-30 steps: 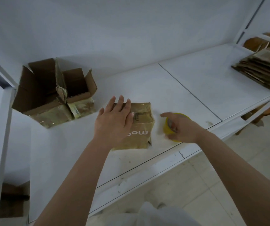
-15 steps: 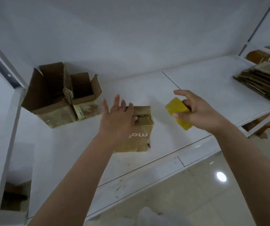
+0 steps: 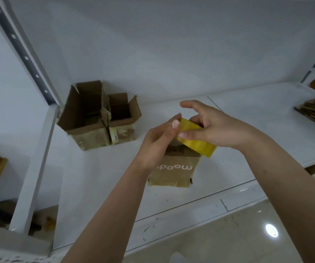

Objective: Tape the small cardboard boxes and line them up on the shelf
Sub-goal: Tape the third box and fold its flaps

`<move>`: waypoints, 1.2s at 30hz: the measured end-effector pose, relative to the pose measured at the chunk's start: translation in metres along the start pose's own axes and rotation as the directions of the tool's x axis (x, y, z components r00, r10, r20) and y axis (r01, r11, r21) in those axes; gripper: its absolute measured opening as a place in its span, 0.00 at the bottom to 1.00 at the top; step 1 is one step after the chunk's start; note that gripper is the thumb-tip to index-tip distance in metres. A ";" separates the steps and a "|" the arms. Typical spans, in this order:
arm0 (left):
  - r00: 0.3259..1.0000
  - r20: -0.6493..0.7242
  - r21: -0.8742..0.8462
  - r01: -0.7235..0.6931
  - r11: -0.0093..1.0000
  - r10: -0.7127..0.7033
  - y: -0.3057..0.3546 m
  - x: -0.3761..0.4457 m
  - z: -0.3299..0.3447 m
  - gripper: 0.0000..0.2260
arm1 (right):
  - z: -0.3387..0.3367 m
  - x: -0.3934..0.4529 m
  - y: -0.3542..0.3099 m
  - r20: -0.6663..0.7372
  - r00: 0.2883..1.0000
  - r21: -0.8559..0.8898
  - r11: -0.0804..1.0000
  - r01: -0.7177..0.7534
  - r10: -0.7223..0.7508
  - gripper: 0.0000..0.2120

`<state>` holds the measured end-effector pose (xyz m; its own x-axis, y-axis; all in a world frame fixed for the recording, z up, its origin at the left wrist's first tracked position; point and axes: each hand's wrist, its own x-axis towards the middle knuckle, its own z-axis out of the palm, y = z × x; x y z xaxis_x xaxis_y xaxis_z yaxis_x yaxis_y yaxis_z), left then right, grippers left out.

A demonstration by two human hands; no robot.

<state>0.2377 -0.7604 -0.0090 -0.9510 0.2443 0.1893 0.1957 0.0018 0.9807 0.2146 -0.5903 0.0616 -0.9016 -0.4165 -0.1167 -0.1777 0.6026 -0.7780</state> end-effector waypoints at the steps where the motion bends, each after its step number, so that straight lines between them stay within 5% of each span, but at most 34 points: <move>1: 0.998 -0.060 -0.030 0.015 0.999 -0.017 0.001 0.001 0.001 0.18 | 0.001 0.002 -0.001 -0.001 1.000 -0.015 1.000 -0.006 0.006 0.42; 3: 0.987 -0.156 -0.105 0.034 0.994 -0.050 0.000 0.004 0.000 0.11 | 0.001 0.005 -0.002 -0.012 1.000 -0.042 0.999 -0.018 0.017 0.48; 7: 0.953 -0.272 -0.259 0.061 0.964 -0.133 -0.007 0.010 -0.005 0.12 | -0.005 0.003 -0.001 0.062 0.997 -0.112 0.993 -0.040 0.047 0.50; 13: 0.929 -0.304 -0.412 0.074 0.908 -0.213 -0.009 0.017 -0.009 0.14 | -0.031 0.010 0.000 -0.002 1.000 0.228 0.973 0.024 -0.024 0.21; 17: 0.922 -0.323 -0.386 0.076 0.920 -0.212 -0.012 0.017 -0.011 0.16 | -0.025 0.023 0.004 -0.005 1.000 0.226 0.974 -0.018 0.019 0.13; 25: 0.872 -0.398 -0.516 0.043 0.855 -0.284 -0.019 0.013 -0.016 0.12 | -0.019 0.047 -0.004 -0.042 0.995 -0.089 0.992 -0.091 0.087 0.22; 30: 0.815 -0.510 -0.403 0.055 0.914 -0.274 -0.030 0.006 -0.022 0.14 | -0.005 0.050 -0.004 -0.124 0.990 -0.108 0.991 -0.082 0.069 0.27; 36: 0.761 -0.447 -0.638 0.097 0.764 -0.470 -0.041 0.002 -0.017 0.13 | 0.003 0.044 0.000 -0.159 0.987 -0.079 0.997 -0.011 -0.001 0.22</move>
<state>0.2235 -0.7758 -0.0475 -0.9228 -0.2486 -0.2942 -0.0950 -0.5934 0.7993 0.1756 -0.6109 0.0550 -0.9526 -0.3038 -0.0160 -0.1981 0.6594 -0.7252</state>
